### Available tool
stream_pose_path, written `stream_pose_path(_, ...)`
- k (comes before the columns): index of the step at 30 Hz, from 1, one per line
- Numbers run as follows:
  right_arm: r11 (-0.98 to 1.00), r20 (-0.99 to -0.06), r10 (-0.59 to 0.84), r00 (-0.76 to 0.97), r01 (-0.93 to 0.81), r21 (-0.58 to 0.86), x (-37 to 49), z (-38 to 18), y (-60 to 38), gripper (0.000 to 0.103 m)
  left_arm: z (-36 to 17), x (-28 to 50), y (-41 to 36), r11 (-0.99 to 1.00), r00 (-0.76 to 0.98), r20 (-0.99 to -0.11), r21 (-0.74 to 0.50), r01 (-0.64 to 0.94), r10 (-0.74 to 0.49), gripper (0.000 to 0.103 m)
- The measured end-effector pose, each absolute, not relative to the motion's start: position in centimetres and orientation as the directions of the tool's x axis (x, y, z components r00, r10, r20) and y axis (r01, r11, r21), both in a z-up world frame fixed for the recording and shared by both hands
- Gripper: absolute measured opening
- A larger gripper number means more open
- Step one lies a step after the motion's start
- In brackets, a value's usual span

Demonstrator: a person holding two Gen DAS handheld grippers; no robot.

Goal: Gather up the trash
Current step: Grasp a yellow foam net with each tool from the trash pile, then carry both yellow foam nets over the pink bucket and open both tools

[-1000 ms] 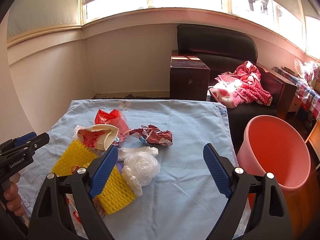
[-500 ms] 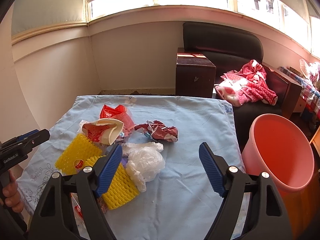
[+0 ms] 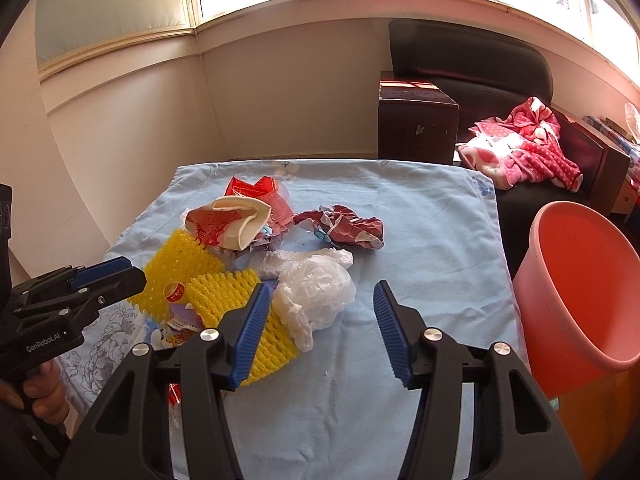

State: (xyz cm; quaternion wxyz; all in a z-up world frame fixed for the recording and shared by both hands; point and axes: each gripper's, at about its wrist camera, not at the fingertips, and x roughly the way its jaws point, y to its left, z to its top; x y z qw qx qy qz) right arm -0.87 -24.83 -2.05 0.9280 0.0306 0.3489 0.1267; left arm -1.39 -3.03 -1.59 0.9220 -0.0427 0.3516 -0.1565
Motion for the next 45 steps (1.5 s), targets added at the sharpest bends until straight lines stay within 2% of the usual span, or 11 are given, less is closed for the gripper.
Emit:
stream_pose_path(3, 0.951, -0.638, 0.306, 0.707, -0.252, 0.177, -1.1, -2.1, -24.5, 0.055, -2.1, -1.1, -3.4, 0.949, 0.696, -0.647, -0.182, 0.256, -0.312, 0.040)
stream_pose_path(5, 0.937, -0.635, 0.344, 0.692, -0.293, 0.188, -1.3, -2.0, -23.9, 0.049, -2.2, -1.1, -3.2, 0.949, 0.689, -0.654, -0.185, 0.254, -0.312, 0.037)
stream_pose_path(10, 0.909, -0.637, 0.398, 0.660, -0.379, 0.176, -1.9, -1.9, -22.0, 0.047, -2.7, -1.1, -2.9, 0.946, 0.670, -0.669, -0.201, 0.254, -0.322, 0.019)
stream_pose_path(13, 0.901, -0.651, 0.411, 0.638, -0.392, 0.184, -1.9, -2.1, -21.6, 0.041, -2.7, -1.3, -2.8, 0.943, 0.671, -0.664, -0.205, 0.262, -0.331, 0.011)
stream_pose_path(17, 0.886, -0.677, 0.434, 0.594, -0.416, 0.203, -1.5, -2.8, -21.0, 0.030, -2.0, -1.9, -2.5, 0.940, 0.685, -0.644, -0.210, 0.271, -0.341, 0.009)
stream_pose_path(21, 0.875, -0.706, 0.448, 0.549, -0.430, 0.221, -1.5, -3.5, -20.5, 0.029, -1.3, -2.5, -2.3, 0.936, 0.699, -0.624, -0.213, 0.279, -0.350, 0.009)
stream_pose_path(22, 0.877, -0.715, 0.443, 0.541, -0.426, 0.221, -1.4, -3.7, -20.5, 0.025, -1.1, -2.6, -2.2, 0.937, 0.703, -0.619, -0.212, 0.279, -0.350, 0.009)
stream_pose_path(23, 0.880, -0.723, 0.437, 0.535, -0.420, 0.221, -1.4, -3.8, -20.5, 0.016, -0.9, -2.8, -2.1, 0.937, 0.708, -0.614, -0.213, 0.278, -0.350, 0.009)
stream_pose_path(26, 0.882, -0.717, 0.444, 0.538, -0.403, 0.244, -1.5, -3.8, -21.1, 0.011, -0.3, -3.2, -1.8, 0.938, 0.721, -0.600, -0.213, 0.275, -0.347, 0.009)
stream_pose_path(35, 0.893, -0.623, 0.441, 0.646, -0.382, 0.237, -2.9, -0.7, -23.9, 0.010, 1.9, -3.8, -2.5, 0.928, 0.756, -0.538, -0.220, 0.301, -0.373, 0.009)
stream_pose_path(45, 0.962, -0.563, 0.273, 0.780, -0.210, 0.175, -3.2, 1.3, -30.3, 0.010, 3.4, -2.0, -8.1, 0.898, 0.750, -0.493, -0.225, 0.379, -0.441, 0.009)
